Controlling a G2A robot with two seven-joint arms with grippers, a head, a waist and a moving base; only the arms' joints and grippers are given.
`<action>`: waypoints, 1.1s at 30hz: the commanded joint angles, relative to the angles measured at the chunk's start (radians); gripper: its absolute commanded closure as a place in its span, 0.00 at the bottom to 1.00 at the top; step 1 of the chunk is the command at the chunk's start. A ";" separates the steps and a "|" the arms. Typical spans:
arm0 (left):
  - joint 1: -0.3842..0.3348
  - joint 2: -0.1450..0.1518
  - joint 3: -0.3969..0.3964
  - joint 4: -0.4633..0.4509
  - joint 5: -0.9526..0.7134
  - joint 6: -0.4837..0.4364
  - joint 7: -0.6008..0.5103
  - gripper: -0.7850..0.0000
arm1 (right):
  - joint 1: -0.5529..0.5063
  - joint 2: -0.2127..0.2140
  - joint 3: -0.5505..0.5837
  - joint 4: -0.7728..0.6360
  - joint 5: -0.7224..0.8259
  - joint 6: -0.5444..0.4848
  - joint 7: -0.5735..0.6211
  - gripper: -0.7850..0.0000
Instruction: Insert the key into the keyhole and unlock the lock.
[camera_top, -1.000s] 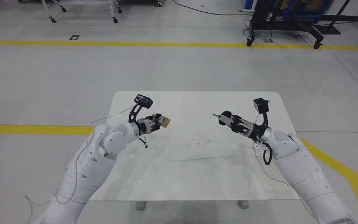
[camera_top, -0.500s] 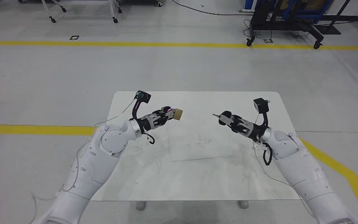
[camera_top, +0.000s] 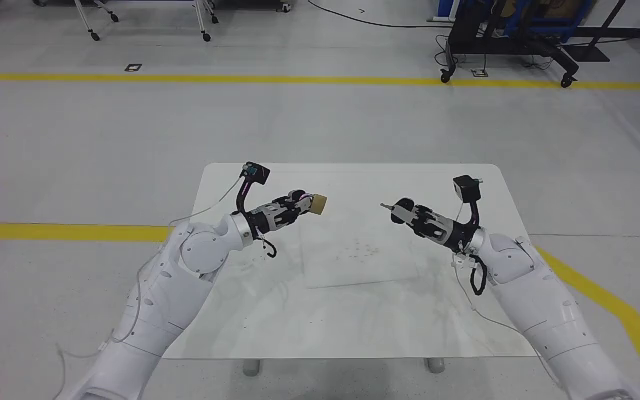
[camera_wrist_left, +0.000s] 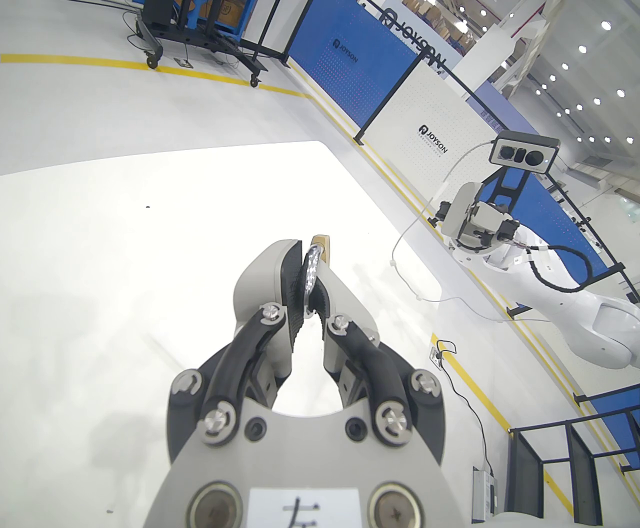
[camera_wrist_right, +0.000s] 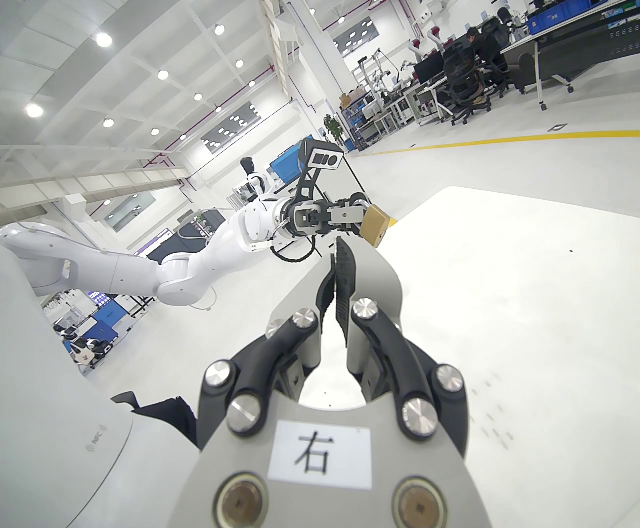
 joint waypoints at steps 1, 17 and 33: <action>0.000 0.000 0.000 0.000 0.000 0.000 0.000 1.00 | 0.000 0.000 0.000 0.000 0.000 0.000 0.000 1.00; -0.083 -0.030 0.040 0.150 -0.451 -0.127 -0.213 1.00 | 0.050 -0.047 -0.095 -0.030 0.134 0.134 -0.085 1.00; -0.248 -0.108 0.132 0.507 -1.001 -0.150 -0.639 1.00 | 0.199 -0.141 -0.277 0.071 0.332 0.091 -0.054 1.00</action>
